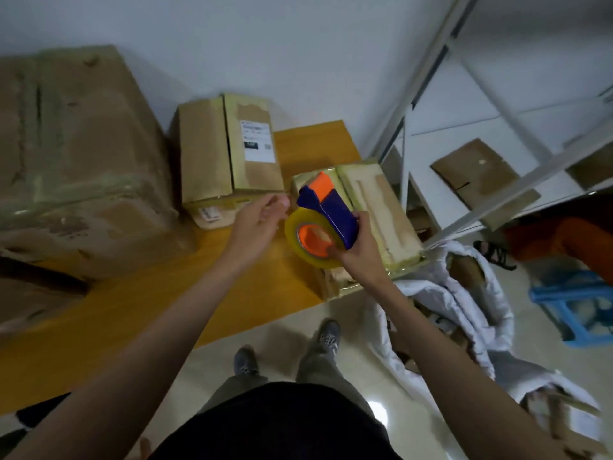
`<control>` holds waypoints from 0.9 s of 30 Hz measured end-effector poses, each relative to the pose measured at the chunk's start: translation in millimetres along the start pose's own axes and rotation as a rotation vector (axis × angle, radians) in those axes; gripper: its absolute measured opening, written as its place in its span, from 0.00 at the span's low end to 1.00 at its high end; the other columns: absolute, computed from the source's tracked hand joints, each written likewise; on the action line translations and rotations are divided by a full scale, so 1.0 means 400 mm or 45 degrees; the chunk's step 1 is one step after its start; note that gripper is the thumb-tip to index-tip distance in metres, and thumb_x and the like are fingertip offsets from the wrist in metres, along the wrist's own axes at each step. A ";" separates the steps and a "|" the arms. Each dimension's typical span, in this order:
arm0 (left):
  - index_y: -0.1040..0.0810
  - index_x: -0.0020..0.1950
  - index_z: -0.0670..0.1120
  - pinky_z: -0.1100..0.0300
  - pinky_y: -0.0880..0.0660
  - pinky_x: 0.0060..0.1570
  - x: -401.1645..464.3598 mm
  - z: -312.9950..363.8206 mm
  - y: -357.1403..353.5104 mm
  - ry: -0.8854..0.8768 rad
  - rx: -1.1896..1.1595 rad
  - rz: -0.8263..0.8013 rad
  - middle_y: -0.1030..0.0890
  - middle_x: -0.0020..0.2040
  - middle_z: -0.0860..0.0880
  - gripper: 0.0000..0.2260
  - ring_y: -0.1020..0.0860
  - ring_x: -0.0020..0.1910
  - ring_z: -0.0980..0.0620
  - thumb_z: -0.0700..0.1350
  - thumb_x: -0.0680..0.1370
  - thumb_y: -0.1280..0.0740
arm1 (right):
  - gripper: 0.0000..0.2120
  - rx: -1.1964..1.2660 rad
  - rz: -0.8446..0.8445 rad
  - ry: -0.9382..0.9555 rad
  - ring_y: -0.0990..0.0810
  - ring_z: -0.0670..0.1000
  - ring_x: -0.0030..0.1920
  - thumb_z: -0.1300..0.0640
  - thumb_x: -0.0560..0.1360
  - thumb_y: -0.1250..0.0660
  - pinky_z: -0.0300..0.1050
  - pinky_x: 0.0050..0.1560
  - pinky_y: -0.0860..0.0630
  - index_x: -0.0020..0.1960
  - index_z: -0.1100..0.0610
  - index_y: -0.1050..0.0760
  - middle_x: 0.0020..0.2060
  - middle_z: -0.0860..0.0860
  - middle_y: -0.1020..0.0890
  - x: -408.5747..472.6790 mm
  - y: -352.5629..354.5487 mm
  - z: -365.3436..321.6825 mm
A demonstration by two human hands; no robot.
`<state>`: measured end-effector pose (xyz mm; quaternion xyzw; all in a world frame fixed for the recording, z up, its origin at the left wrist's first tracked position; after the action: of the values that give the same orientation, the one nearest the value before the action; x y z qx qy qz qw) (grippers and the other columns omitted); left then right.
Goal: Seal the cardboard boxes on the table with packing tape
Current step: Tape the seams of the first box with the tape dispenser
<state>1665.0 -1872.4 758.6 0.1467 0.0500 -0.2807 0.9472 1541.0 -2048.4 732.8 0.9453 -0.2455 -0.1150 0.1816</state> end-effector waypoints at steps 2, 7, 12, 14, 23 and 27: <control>0.22 0.67 0.50 0.58 0.20 0.53 0.024 0.054 -0.040 -0.012 -0.042 -0.045 0.16 0.54 0.50 0.16 0.18 0.54 0.55 0.55 0.84 0.40 | 0.29 -0.021 0.019 0.048 0.21 0.48 0.51 0.66 0.69 0.21 0.37 0.44 0.23 0.60 0.52 0.35 0.54 0.51 0.22 0.017 0.043 -0.011; 0.18 0.62 0.53 0.59 0.22 0.54 0.095 0.183 -0.121 -0.070 -0.026 -0.019 0.15 0.51 0.57 0.13 0.18 0.51 0.61 0.52 0.85 0.40 | 0.28 -0.034 0.061 0.157 0.22 0.40 0.45 0.55 0.68 0.20 0.35 0.41 0.25 0.59 0.54 0.33 0.49 0.47 0.22 0.075 0.155 -0.041; 0.17 0.50 0.58 0.64 0.22 0.47 0.156 0.271 -0.177 -0.093 0.030 0.025 0.15 0.43 0.60 0.11 0.18 0.43 0.64 0.48 0.84 0.38 | 0.36 -0.020 0.038 0.190 0.20 0.45 0.45 0.31 0.61 0.27 0.40 0.42 0.22 0.58 0.51 0.33 0.49 0.49 0.21 0.121 0.231 -0.046; 0.16 0.50 0.57 0.58 0.21 0.50 0.181 0.279 -0.194 -0.062 0.058 0.047 0.14 0.45 0.58 0.10 0.17 0.43 0.62 0.50 0.83 0.37 | 0.36 0.009 0.026 0.206 0.20 0.49 0.45 0.29 0.61 0.27 0.45 0.43 0.21 0.58 0.51 0.32 0.49 0.50 0.21 0.142 0.255 -0.037; 0.15 0.53 0.43 0.55 0.18 0.55 0.268 0.227 -0.247 0.304 -0.267 0.085 0.13 0.48 0.45 0.09 0.15 0.51 0.48 0.47 0.77 0.27 | 0.38 -0.019 -0.012 0.212 0.20 0.42 0.45 0.24 0.61 0.28 0.34 0.41 0.25 0.58 0.48 0.34 0.48 0.43 0.21 0.202 0.327 -0.020; 0.17 0.55 0.39 0.60 0.18 0.46 0.312 0.194 -0.253 0.474 -0.362 0.132 0.14 0.50 0.42 0.11 0.15 0.45 0.51 0.42 0.76 0.25 | 0.33 -0.120 0.022 0.194 0.19 0.42 0.44 0.28 0.65 0.25 0.41 0.41 0.21 0.57 0.46 0.34 0.47 0.41 0.21 0.226 0.330 -0.016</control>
<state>1715.1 -2041.6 785.3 0.0636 0.2552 -0.1900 0.9459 1564.2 -2199.9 779.7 0.9396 -0.2334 -0.0526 0.2448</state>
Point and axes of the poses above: each hand's wrist, its own x-axis towards the middle knuckle, its own y-axis out of the back of the hand, z = x × y, the point moved 10 cm from there along x, towards the middle knuckle
